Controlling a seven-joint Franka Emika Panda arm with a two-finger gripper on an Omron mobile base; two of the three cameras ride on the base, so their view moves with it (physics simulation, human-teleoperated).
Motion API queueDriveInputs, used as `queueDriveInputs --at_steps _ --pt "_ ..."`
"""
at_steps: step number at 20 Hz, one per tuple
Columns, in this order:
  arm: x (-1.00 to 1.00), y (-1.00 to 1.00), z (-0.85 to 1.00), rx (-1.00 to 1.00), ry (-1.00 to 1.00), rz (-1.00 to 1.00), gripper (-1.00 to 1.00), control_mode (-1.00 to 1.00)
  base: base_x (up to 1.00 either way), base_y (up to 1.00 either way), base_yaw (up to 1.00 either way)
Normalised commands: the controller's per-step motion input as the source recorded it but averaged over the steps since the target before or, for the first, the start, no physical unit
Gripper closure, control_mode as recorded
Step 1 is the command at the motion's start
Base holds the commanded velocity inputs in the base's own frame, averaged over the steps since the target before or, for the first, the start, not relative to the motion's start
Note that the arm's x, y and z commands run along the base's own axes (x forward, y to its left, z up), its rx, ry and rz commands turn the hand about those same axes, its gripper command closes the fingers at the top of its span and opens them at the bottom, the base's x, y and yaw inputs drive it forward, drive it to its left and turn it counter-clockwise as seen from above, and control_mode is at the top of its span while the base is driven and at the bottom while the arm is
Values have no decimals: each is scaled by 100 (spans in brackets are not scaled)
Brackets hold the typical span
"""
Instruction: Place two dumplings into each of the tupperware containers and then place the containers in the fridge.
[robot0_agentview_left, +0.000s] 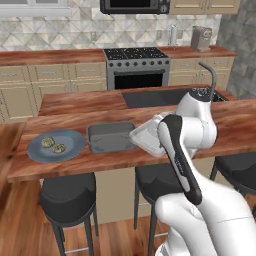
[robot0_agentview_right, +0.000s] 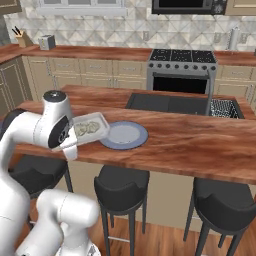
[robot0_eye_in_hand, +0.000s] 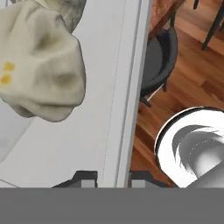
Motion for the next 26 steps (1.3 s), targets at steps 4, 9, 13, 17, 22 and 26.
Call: queueDriveInputs --at_steps 4,9,13,17,22,26 --pt "-1 0 -16 0 4 47 100 -100 0 0 0" --pt "-9 0 -3 0 0 28 100 -100 0 0 0" --pt "-32 4 0 0 -3 22 100 -100 0 0 0" --pt "0 0 0 0 0 0 100 100 -57 5 26" --pt "0 0 0 0 0 0 100 100 -45 14 40" --pt "0 0 0 0 0 0 100 100 -11 42 61"
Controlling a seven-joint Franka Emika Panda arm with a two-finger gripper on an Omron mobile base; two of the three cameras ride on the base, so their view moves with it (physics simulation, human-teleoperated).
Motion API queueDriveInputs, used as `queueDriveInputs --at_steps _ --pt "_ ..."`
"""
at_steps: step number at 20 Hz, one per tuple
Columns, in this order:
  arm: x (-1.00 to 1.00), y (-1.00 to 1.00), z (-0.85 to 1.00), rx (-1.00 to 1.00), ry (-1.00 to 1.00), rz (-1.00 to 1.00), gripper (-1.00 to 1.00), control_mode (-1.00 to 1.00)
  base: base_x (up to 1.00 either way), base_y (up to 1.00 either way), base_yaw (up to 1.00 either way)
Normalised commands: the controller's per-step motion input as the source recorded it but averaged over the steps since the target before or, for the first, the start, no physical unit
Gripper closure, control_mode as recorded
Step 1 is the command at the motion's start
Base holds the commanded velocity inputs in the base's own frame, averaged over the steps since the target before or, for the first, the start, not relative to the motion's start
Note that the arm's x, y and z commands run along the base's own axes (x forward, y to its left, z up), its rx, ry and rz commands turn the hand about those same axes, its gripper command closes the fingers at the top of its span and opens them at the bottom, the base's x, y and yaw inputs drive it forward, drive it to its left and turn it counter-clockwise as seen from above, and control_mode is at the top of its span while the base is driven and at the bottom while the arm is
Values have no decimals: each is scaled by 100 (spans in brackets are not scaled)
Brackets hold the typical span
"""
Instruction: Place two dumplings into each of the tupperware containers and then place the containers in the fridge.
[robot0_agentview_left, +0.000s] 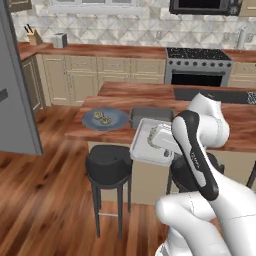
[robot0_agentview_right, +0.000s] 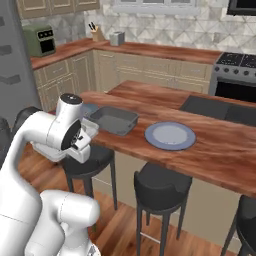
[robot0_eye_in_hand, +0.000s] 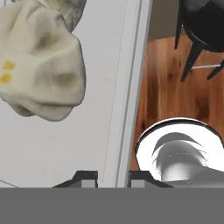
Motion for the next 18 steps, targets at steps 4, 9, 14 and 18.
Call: queueDriveInputs --at_steps 4,9,14,18 --pt "0 0 0 0 0 0 100 100 -8 48 62" --pt "0 0 0 0 0 0 100 100 0 40 57" --pt "0 0 0 0 0 0 100 100 7 34 49" --pt "0 0 0 0 0 0 100 100 51 17 38"
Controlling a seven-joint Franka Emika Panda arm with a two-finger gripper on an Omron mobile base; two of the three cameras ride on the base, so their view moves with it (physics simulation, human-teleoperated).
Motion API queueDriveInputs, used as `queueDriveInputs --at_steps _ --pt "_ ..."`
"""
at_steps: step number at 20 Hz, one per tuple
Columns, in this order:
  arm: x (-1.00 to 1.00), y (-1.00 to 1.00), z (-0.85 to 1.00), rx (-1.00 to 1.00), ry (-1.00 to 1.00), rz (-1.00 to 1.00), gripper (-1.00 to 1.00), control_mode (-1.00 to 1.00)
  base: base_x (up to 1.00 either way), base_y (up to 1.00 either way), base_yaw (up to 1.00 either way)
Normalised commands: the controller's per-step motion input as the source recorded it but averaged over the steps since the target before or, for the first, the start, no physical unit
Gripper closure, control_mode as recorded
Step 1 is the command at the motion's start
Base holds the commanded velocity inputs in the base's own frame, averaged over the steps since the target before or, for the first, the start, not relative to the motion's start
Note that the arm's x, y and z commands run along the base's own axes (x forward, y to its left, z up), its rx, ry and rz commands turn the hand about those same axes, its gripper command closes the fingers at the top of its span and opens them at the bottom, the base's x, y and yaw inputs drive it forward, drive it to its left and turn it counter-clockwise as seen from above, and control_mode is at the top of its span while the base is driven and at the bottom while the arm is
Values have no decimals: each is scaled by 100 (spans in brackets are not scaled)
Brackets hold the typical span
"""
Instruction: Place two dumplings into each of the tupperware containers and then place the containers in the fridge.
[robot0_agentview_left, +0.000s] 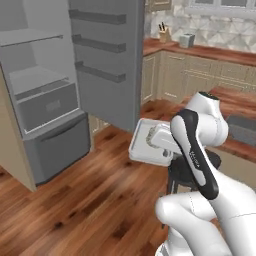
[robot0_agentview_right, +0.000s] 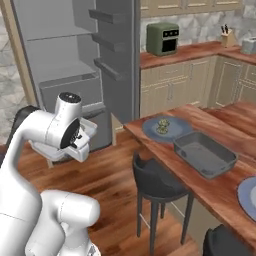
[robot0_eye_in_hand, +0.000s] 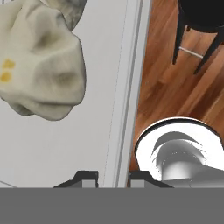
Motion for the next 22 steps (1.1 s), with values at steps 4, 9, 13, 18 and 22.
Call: queueDriveInputs --at_steps 4,9,13,18,22 --pt "0 0 0 0 0 0 100 100 86 12 31" --pt "0 0 0 0 0 0 100 100 95 11 29" --pt "0 0 0 0 0 0 100 100 64 30 32" --pt "0 0 0 0 0 0 100 100 79 9 30" --pt "0 0 0 0 0 0 100 100 81 0 26"
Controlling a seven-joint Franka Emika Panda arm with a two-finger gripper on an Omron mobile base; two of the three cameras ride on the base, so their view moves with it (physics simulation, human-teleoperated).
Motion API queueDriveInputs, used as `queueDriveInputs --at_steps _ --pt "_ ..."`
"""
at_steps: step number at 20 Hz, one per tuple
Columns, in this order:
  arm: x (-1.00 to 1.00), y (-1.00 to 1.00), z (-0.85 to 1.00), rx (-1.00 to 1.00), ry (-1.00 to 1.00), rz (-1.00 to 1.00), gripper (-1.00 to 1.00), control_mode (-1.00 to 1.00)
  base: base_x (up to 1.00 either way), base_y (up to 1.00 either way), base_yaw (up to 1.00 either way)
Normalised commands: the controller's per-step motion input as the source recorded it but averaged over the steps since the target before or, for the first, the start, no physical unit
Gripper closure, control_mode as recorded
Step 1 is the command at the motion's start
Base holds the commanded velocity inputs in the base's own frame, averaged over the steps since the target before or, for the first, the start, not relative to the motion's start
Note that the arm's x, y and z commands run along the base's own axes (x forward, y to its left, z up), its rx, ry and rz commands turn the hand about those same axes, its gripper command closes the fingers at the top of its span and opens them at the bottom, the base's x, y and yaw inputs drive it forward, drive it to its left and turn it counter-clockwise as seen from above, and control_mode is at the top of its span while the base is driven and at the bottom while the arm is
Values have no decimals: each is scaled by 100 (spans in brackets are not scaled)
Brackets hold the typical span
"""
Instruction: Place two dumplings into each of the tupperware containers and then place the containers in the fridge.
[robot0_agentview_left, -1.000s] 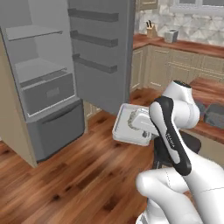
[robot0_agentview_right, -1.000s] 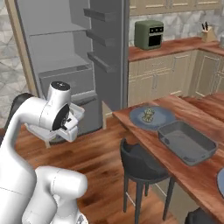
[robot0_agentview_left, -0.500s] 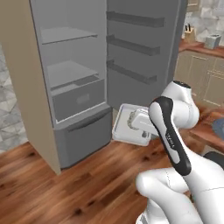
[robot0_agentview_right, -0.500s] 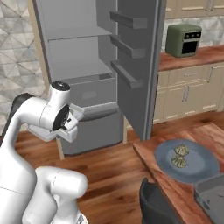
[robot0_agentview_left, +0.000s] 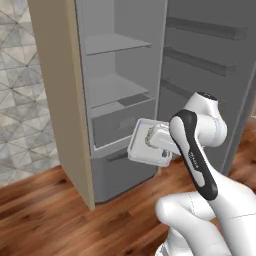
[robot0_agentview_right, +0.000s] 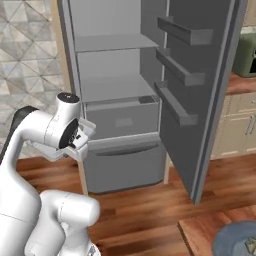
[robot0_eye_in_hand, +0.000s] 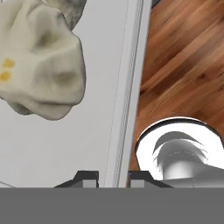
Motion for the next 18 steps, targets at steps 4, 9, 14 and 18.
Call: queueDriveInputs --at_steps 4,9,14,18 --pt "0 0 0 0 0 0 100 100 80 -16 28" --pt "0 0 0 0 0 0 100 100 82 -41 26" --pt "0 0 0 0 0 0 100 100 77 -37 27" --pt "0 0 0 0 0 0 100 100 76 -1 35"
